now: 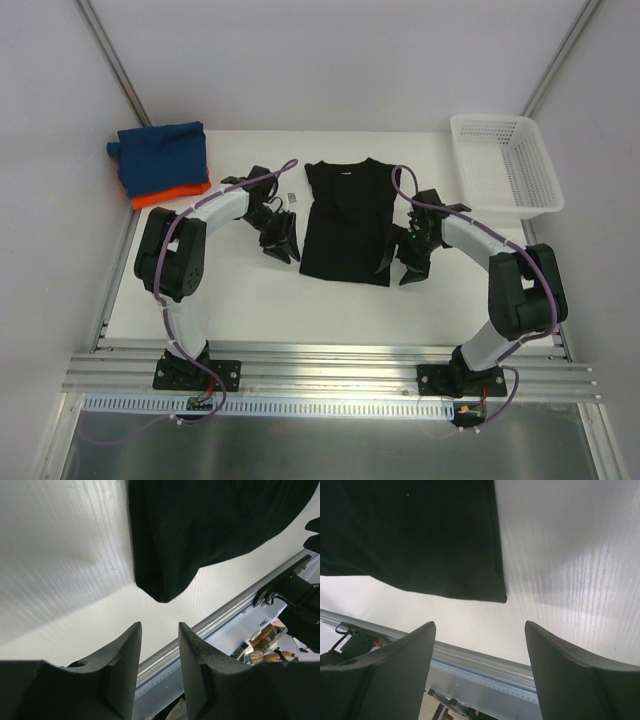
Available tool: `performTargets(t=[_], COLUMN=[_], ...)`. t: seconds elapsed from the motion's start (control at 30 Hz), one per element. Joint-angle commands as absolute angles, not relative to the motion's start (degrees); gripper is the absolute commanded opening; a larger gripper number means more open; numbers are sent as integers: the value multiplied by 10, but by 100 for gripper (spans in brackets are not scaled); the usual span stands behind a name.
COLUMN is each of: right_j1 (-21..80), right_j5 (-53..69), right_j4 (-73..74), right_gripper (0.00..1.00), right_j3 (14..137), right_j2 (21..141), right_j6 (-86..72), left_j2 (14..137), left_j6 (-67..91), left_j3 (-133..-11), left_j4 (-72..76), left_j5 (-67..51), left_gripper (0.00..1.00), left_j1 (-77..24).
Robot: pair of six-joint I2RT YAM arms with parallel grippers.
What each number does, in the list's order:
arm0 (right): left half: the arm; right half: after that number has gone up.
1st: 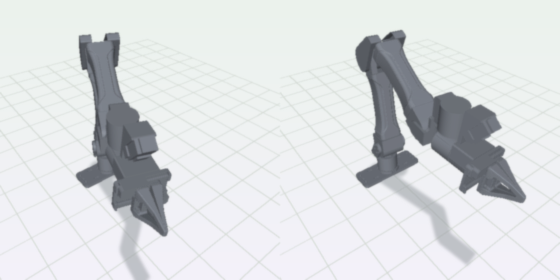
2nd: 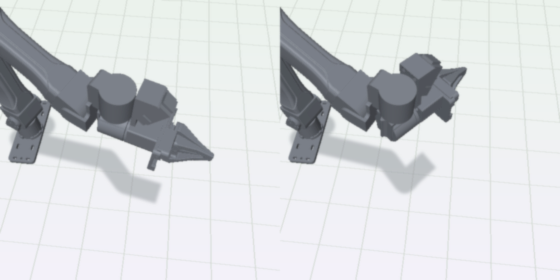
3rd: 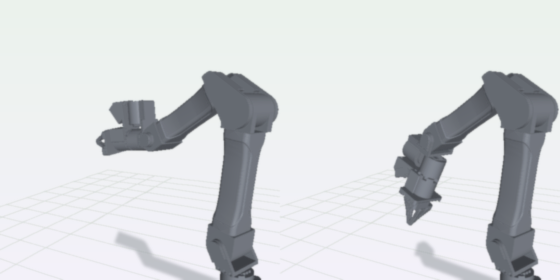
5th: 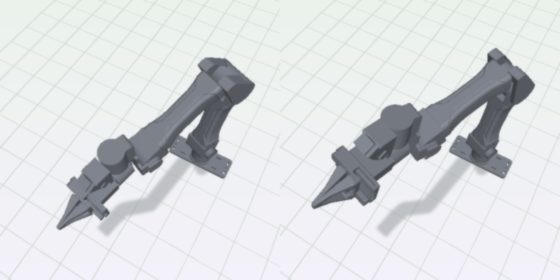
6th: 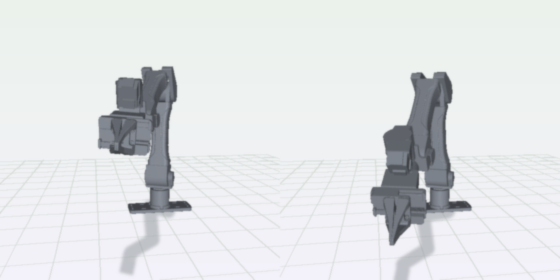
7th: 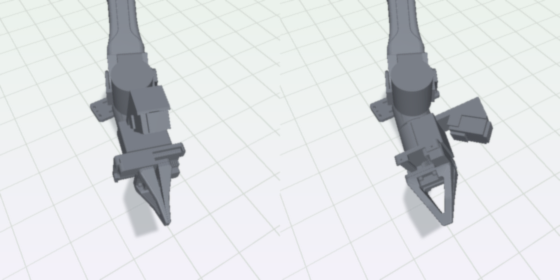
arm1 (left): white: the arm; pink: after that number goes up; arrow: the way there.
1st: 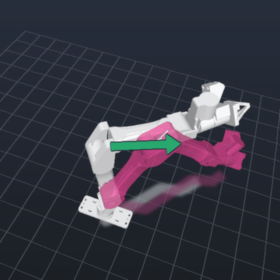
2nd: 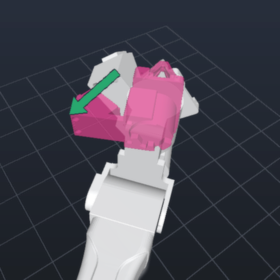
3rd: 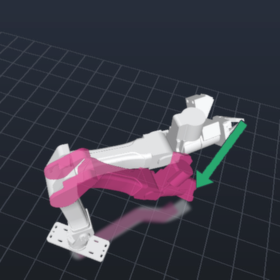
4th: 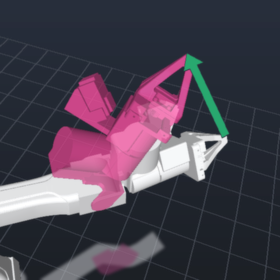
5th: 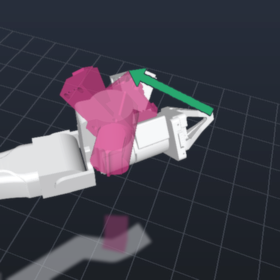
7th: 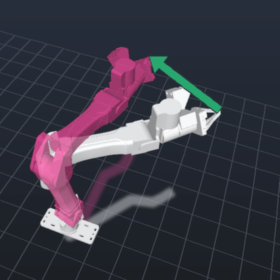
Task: Fold and stack the t-shirts
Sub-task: Fold the tshirt
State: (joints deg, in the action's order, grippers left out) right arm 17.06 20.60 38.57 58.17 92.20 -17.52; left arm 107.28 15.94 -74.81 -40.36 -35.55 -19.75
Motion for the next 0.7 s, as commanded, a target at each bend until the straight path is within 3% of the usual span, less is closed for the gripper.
performTargets(t=[0.0, 0.67], right_j1=[164, 157], right_j5=[214, 236], right_j4=[365, 308], right_gripper=[74, 56], right_j3=[596, 577], right_j2=[946, 983], right_j6=[-177, -172], left_j2=[1097, 1128], left_j6=[176, 185], left_j3=[-773, -773], left_j4=[-405, -385], left_j5=[-361, -365], left_gripper=[36, 37], left_j1=[-192, -232])
